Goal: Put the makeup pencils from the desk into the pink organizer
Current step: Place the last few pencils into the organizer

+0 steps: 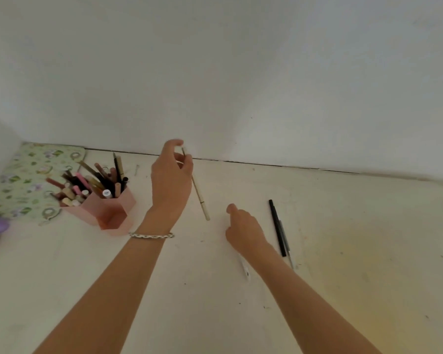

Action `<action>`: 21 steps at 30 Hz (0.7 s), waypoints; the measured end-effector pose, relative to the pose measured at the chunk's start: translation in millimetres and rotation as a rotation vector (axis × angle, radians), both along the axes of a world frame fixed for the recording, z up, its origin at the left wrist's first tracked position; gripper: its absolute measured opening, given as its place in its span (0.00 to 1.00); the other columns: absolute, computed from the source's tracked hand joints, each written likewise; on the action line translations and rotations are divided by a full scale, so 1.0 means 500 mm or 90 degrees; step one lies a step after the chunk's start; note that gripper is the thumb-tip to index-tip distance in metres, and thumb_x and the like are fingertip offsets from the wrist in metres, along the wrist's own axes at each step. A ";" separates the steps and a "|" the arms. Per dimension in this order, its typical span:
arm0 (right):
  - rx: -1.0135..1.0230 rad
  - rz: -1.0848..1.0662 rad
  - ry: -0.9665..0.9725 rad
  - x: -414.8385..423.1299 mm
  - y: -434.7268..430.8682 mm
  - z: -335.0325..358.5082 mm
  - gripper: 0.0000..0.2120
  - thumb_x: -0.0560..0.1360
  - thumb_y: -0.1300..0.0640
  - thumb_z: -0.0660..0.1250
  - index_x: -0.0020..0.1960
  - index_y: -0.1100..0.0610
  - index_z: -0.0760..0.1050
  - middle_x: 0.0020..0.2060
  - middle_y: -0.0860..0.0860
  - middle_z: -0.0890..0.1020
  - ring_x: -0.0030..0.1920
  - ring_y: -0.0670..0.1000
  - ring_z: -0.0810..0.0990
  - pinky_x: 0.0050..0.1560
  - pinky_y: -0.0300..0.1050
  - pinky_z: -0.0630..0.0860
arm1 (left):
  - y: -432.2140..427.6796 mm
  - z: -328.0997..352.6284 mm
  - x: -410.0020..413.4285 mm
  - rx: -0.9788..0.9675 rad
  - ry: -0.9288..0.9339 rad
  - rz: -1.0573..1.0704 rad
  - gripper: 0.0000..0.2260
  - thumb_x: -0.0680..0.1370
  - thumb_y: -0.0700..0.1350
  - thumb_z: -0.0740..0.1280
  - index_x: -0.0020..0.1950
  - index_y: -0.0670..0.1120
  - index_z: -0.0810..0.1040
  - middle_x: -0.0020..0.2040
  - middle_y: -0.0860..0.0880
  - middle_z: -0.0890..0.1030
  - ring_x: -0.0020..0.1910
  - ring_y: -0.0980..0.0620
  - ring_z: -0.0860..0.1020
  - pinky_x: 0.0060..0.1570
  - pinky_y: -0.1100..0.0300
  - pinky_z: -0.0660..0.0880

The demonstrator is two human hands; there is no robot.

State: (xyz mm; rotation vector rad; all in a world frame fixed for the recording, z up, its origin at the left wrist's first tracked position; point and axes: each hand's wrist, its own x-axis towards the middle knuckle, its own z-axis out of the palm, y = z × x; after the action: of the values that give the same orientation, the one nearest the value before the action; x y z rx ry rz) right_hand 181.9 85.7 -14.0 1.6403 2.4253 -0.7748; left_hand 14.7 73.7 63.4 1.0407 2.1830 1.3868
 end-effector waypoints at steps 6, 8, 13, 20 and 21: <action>0.064 -0.158 0.459 -0.123 0.046 0.124 0.13 0.73 0.64 0.65 0.57 0.55 0.75 0.37 0.47 0.77 0.35 0.47 0.75 0.39 0.40 0.73 | -0.076 0.133 -0.154 0.189 0.154 0.150 0.11 0.80 0.43 0.64 0.62 0.46 0.76 0.45 0.53 0.80 0.38 0.62 0.78 0.42 0.75 0.73; 0.078 -0.181 0.576 -0.162 0.049 0.164 0.12 0.74 0.65 0.66 0.56 0.54 0.75 0.36 0.47 0.77 0.33 0.45 0.75 0.37 0.36 0.73 | -0.102 0.158 -0.203 0.223 0.194 0.197 0.12 0.79 0.44 0.63 0.62 0.46 0.76 0.46 0.51 0.80 0.40 0.57 0.79 0.43 0.73 0.73; 0.125 -0.198 0.701 -0.236 0.034 0.203 0.11 0.77 0.64 0.65 0.57 0.55 0.74 0.36 0.46 0.78 0.34 0.46 0.76 0.36 0.30 0.72 | -0.137 0.117 -0.271 0.120 0.294 0.196 0.11 0.80 0.44 0.62 0.63 0.48 0.75 0.49 0.49 0.80 0.44 0.54 0.79 0.49 0.63 0.75; 0.170 -0.169 0.783 -0.300 0.003 0.221 0.12 0.77 0.66 0.65 0.58 0.57 0.74 0.42 0.48 0.79 0.41 0.51 0.81 0.42 0.35 0.77 | -0.159 0.041 -0.290 -0.131 0.369 0.136 0.11 0.79 0.51 0.65 0.53 0.48 0.85 0.62 0.47 0.80 0.66 0.44 0.71 0.63 0.47 0.66; 0.175 -0.160 0.800 -0.313 -0.002 0.226 0.12 0.77 0.66 0.65 0.58 0.57 0.73 0.43 0.49 0.79 0.41 0.52 0.82 0.43 0.37 0.78 | -0.163 0.048 -0.296 -0.113 0.368 0.157 0.12 0.79 0.50 0.64 0.54 0.48 0.84 0.62 0.47 0.80 0.66 0.45 0.70 0.63 0.48 0.66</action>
State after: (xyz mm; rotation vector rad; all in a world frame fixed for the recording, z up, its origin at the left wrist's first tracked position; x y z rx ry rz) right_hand 25.5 84.6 98.9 1.8861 3.1608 -2.1018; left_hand -133.2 -7.9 87.5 1.2523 2.8717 1.0382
